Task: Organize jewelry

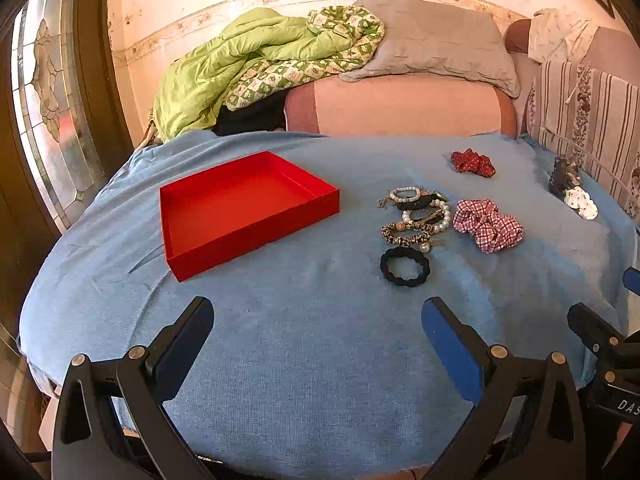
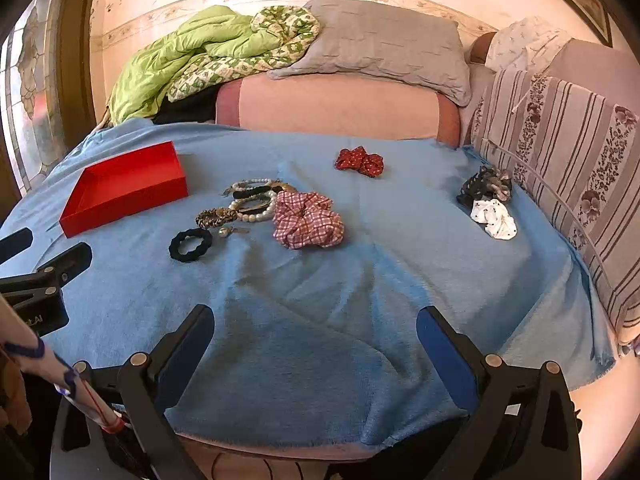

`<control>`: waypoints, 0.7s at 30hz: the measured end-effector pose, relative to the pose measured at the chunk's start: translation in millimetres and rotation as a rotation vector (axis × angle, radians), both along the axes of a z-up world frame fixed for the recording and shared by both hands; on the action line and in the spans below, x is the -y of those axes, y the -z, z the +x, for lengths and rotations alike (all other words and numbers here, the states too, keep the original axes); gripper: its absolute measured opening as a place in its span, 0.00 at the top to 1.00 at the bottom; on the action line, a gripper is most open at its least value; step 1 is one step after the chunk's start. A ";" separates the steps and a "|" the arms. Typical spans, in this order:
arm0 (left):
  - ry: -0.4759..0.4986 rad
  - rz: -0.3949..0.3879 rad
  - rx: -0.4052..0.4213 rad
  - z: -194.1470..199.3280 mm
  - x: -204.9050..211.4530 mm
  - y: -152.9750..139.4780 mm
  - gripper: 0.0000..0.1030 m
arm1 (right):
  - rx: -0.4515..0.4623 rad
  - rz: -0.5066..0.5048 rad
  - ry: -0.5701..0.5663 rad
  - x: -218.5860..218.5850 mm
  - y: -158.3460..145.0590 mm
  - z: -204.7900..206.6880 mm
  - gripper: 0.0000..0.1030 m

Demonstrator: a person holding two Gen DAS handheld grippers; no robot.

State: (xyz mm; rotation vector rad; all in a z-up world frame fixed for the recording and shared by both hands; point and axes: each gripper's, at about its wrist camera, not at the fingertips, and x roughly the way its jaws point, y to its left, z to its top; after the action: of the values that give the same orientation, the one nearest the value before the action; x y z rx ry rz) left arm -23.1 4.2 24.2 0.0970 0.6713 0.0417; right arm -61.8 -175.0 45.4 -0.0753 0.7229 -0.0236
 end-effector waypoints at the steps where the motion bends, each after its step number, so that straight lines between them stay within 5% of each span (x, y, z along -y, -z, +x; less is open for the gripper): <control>1: -0.001 0.001 -0.002 0.0 -0.1 -0.3 0.00 | -0.001 0.001 -0.001 0.7 0.2 0.0 0.01; 21: -0.015 -0.012 -0.022 1.7 -4.1 16.5 0.00 | -0.014 -0.004 0.005 0.7 6.3 1.9 0.01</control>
State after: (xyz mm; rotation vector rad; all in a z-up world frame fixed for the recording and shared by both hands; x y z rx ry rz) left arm -21.4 8.2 7.7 0.0810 0.6947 0.0508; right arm -59.9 -175.7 39.2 -0.0774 0.7371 -0.0295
